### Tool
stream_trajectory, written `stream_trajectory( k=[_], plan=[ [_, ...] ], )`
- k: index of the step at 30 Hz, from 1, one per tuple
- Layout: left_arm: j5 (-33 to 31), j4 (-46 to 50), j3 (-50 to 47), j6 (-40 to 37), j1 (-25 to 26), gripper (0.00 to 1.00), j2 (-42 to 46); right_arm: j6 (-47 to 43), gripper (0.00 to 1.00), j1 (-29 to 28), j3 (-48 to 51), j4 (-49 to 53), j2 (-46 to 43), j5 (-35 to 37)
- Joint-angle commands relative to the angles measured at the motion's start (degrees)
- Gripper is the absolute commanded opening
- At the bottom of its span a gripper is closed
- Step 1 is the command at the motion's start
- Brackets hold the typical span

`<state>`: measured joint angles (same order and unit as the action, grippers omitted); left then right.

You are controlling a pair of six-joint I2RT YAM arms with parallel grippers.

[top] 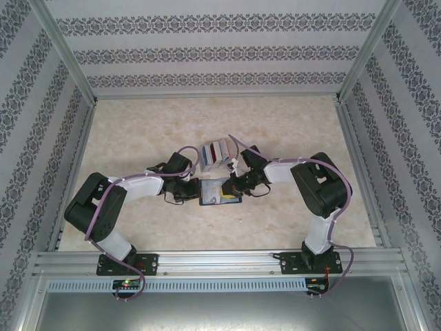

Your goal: Put the credit cards into the card holder

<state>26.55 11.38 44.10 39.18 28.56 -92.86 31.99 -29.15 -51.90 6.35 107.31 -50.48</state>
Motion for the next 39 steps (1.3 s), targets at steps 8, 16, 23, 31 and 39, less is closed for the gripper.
stream_trajectory(
  k=[8,16,23,31,39],
  plan=[
    [-4.4,6.3,3.5,-6.1,0.7,0.00,-0.6,-10.8,0.00,-0.5,-7.1,17.6,3.2,0.7],
    [-2.4,5.9,4.4,-7.1,0.8,0.00,-2.0,-10.3,0.00,-2.2,-11.6,19.1,5.8,1.5],
    [-1.7,5.1,4.3,-6.7,0.7,0.00,-2.6,-7.8,0.00,-3.8,-14.5,17.2,7.1,2.2],
    [-0.9,4.2,4.0,-6.2,0.7,0.00,-2.3,-5.7,0.05,-4.8,-13.5,14.0,6.6,3.5],
    [-2.1,4.7,2.8,-4.6,0.6,0.12,-0.2,-5.4,0.23,-4.5,-10.3,13.6,-0.2,8.3]
  ],
)
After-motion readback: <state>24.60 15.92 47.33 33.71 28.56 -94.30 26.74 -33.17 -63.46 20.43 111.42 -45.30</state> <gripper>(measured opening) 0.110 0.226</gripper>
